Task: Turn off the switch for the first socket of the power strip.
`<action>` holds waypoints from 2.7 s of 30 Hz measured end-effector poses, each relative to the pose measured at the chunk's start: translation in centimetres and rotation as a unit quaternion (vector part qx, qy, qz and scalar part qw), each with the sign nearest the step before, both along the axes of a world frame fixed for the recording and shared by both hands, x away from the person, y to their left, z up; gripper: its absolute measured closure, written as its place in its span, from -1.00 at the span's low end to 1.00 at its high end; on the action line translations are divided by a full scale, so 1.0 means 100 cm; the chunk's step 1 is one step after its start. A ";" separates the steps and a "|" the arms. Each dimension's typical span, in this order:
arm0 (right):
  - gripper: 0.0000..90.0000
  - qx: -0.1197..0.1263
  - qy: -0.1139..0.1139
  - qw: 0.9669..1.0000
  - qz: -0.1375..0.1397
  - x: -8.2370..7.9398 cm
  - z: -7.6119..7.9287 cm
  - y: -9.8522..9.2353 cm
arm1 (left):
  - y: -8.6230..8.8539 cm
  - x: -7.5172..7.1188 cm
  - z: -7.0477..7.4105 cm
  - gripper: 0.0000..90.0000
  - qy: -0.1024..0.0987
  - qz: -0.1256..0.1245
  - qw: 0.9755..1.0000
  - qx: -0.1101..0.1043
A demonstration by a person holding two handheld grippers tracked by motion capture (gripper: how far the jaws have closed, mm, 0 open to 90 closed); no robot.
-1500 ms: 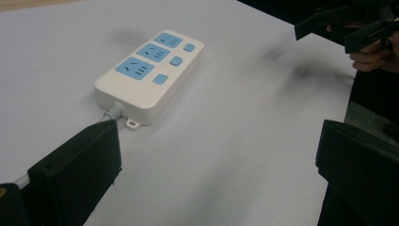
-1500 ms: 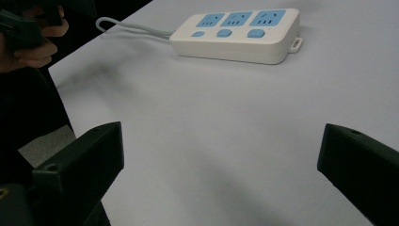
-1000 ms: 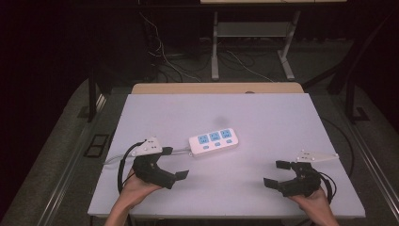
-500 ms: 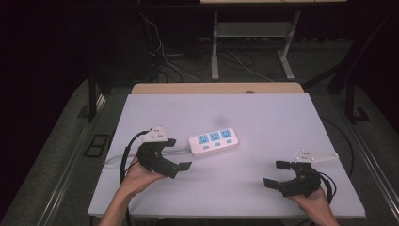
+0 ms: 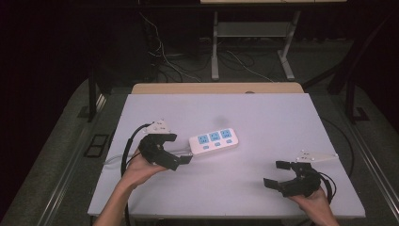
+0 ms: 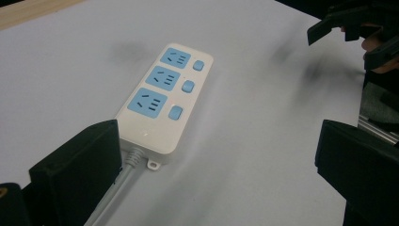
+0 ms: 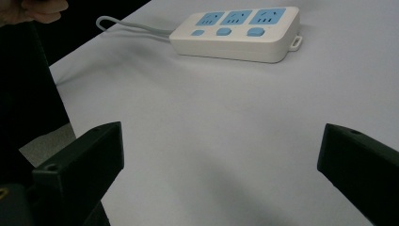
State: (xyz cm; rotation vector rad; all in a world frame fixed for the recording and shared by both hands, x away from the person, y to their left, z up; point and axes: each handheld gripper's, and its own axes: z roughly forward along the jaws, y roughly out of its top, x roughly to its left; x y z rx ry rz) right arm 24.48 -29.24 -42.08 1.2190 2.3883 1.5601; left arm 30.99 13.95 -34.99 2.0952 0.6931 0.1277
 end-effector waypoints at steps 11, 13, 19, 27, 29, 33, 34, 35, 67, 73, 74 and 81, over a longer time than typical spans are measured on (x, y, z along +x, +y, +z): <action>-0.98 -0.001 -0.002 1.000 -0.003 0.000 0.000 -0.001 | -0.006 0.015 0.004 -1.00 0.005 -0.003 1.000 0.017; -0.98 -0.001 -0.003 1.000 -0.004 0.000 0.000 -0.001 | -0.007 0.018 0.005 -1.00 0.006 -0.003 1.000 0.018; -0.98 -0.002 -0.003 1.000 -0.004 0.000 0.000 -0.001 | -0.009 0.024 0.007 -0.99 0.008 -0.005 1.000 0.027; -0.98 -0.004 -0.005 1.000 -0.002 0.000 -0.001 0.000 | -0.015 0.033 0.008 -0.99 0.014 -0.012 0.999 0.039; -0.98 -0.004 -0.004 1.000 -0.003 0.000 -0.001 0.000 | -0.016 0.036 0.009 -0.99 0.014 -0.013 0.999 0.044; -0.98 -0.004 -0.004 1.000 -0.003 -0.001 -0.001 -0.001 | -0.019 0.041 0.012 -0.99 0.013 -0.016 0.999 0.049; -0.98 -0.004 -0.004 1.000 -0.003 -0.001 -0.001 -0.001 | -0.020 0.043 0.012 -0.99 0.013 -0.017 0.999 0.050; -0.98 -0.004 -0.003 1.000 -0.003 -0.001 -0.001 -0.001 | -0.021 0.044 0.012 -0.99 0.013 -0.018 0.998 0.052; -0.98 -0.006 -0.001 1.000 0.001 -0.001 -0.002 -0.001 | -0.047 0.074 0.002 -0.68 0.037 -0.046 0.995 0.082; -0.98 -0.005 0.000 1.000 0.000 0.000 -0.002 -0.003 | -0.046 0.077 -0.001 -0.29 0.038 -0.052 0.995 0.082; -0.98 -0.005 0.000 1.000 0.000 0.000 -0.002 -0.003 | -0.046 0.078 -0.001 -0.29 0.037 -0.051 0.995 0.080; -0.98 -0.007 -0.003 1.000 -0.001 0.000 -0.002 -0.004 | -0.048 0.081 -0.005 0.25 0.049 -0.055 0.994 0.078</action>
